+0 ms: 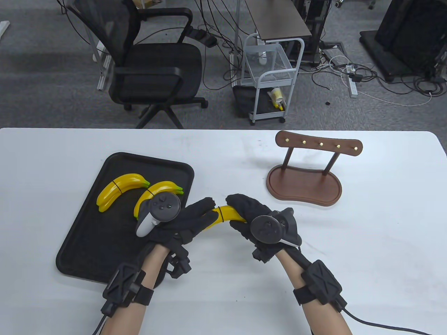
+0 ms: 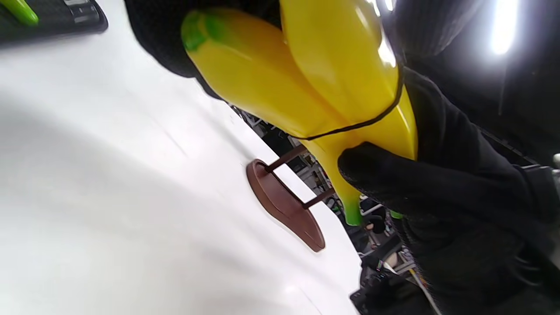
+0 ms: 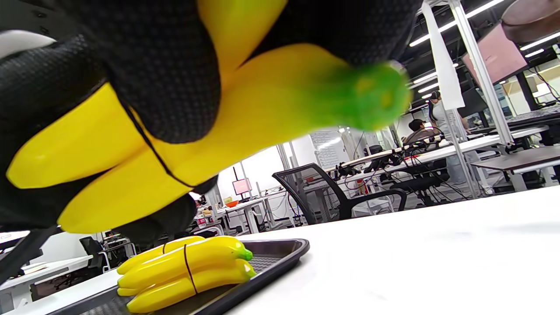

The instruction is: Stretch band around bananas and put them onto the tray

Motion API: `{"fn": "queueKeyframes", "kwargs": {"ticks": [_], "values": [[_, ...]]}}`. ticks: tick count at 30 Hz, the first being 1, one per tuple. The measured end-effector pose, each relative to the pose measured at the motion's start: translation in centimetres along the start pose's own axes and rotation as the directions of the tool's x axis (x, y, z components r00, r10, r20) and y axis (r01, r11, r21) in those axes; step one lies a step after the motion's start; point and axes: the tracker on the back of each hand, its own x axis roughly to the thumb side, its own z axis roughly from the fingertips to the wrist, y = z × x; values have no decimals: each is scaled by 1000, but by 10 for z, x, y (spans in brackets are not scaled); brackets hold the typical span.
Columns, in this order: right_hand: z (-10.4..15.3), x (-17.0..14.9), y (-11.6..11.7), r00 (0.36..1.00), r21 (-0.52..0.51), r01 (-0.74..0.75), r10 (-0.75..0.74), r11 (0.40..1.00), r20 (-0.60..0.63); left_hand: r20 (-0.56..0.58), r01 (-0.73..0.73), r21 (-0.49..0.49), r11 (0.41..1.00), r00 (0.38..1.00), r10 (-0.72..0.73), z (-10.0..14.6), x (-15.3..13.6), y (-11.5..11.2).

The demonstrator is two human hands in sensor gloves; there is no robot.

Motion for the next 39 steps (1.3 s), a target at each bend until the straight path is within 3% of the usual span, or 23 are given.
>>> {"fn": "queueKeyframes", "kwargs": {"ticks": [4, 9, 15, 22, 30, 39], "values": [[-1, -2, 0, 999, 18, 30, -29, 999, -42, 29, 69, 61, 996, 997, -71, 4, 9, 3], [-3, -5, 1, 990, 49, 92, -86, 995, -114, 56, 251, 118, 961, 964, -259, 6, 24, -2], [-3, -6, 2, 979, 71, 141, -128, 987, -158, 27, 513, 188, 838, 850, -526, 8, 37, -12], [-2, -8, 7, 979, 115, 154, -137, 981, -149, 6, 545, 180, 819, 832, -555, 6, 37, -17], [0, -18, 14, 946, 154, 307, -285, 939, -153, -16, 558, 203, 804, 823, -567, 10, 35, -18], [1, -31, 1, 896, 67, 422, -405, 904, -184, -150, 569, 207, 796, 823, -549, 29, 8, 12]]}}
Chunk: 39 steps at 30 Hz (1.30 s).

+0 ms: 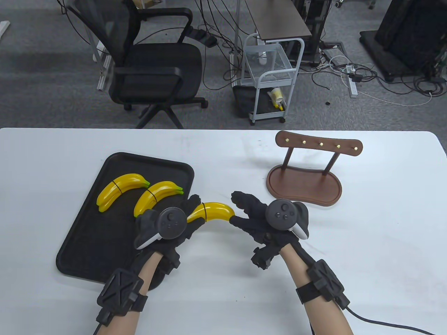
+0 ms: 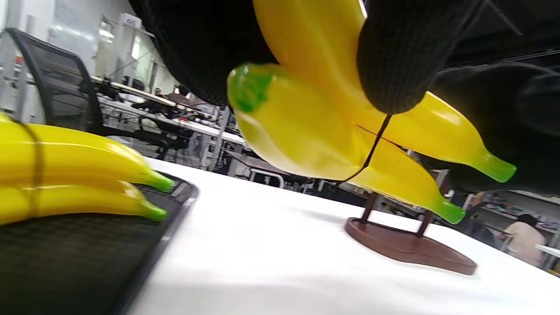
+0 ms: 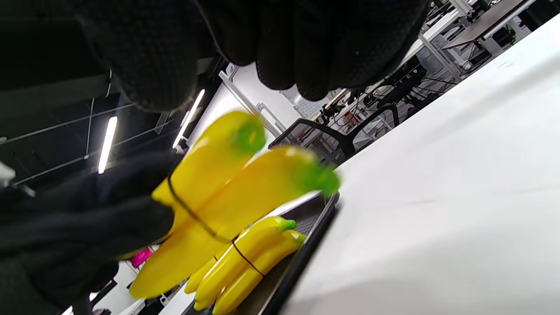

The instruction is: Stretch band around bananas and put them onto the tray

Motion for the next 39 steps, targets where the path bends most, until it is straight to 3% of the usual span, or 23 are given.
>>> {"fn": "queueKeyframes", "kwargs": {"ticks": [10, 21, 24, 39], "values": [[4, -18, -19, 999, -63, -7, 4, 998, -54, -152, -82, 32, 996, 985, 86, 50, -73, 18], [5, -25, -19, 995, -57, -63, 58, 996, -79, -324, -156, 62, 986, 931, 167, 93, -147, 19], [6, -28, -19, 995, -53, -60, 55, 997, -88, -351, -243, 63, 968, 903, 250, 97, -161, 12], [6, -31, -16, 992, -24, -81, 79, 996, -98, -449, -215, -27, 976, 875, 180, 102, -182, -10]]}}
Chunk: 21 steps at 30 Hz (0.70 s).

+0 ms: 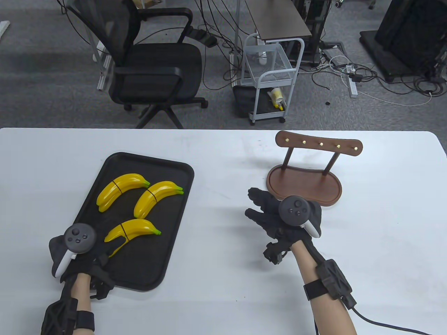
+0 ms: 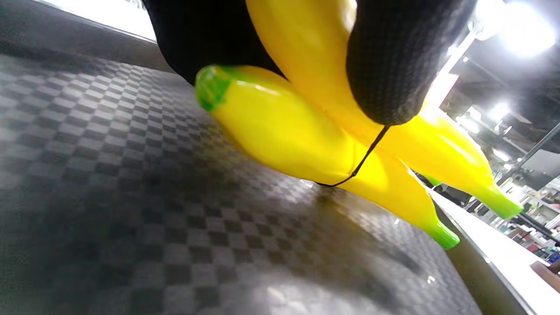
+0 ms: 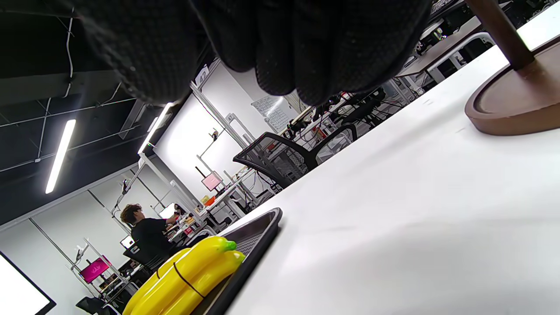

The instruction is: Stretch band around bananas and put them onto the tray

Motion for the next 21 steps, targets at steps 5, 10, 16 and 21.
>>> {"fn": "queueKeyframes", "kwargs": {"ticks": [5, 10, 16, 21], "values": [[0, 0, 2, 1000, 12, -12, 12, 1000, -2, 1, 75, -7, 997, 997, -75, -1, 3, -2], [0, -1, 2, 1000, 14, -10, 10, 1000, -8, 2, 117, -20, 993, 993, -117, -2, 6, -3], [0, -1, 2, 1000, 13, -10, 10, 1000, -7, 9, 70, -18, 997, 998, -70, -1, 3, -1], [0, -1, 2, 1000, 15, -9, 9, 1000, -9, 15, 55, -11, 998, 998, -55, -1, 3, 0]]}}
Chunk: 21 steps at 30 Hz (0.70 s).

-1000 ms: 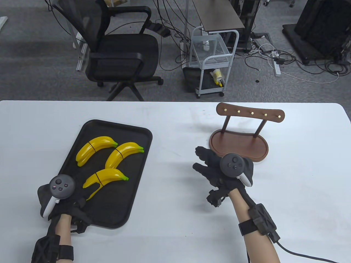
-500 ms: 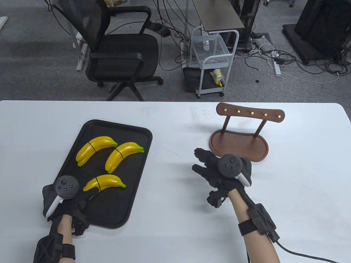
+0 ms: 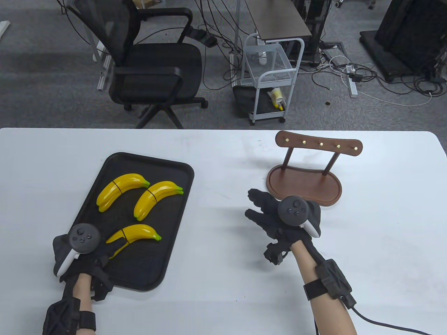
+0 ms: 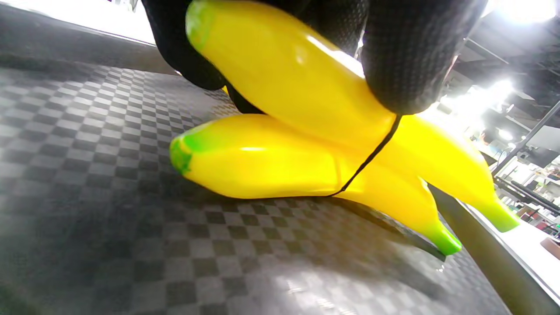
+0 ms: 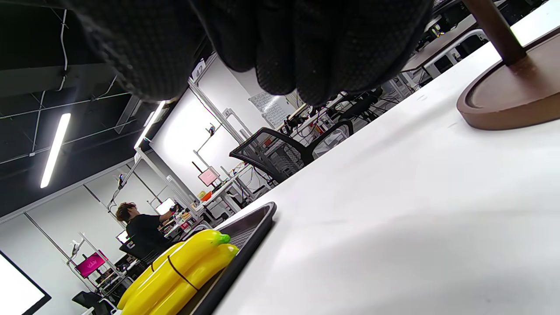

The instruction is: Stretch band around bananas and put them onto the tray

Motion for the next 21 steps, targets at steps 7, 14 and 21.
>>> {"fn": "queueKeyframes", "kwargs": {"ticks": [7, 14, 21], "values": [[0, 0, 0, 1000, 11, -16, 16, 1000, -2, 51, -33, 55, 998, 998, 30, 3, 12, 11], [2, 5, -10, 999, -14, -35, 35, 999, 14, 107, -76, 111, 991, 992, 64, 4, 31, 27], [2, 7, -15, 998, -26, -53, 53, 998, 15, 182, -75, 165, 983, 982, 44, 4, 65, 48]]}}
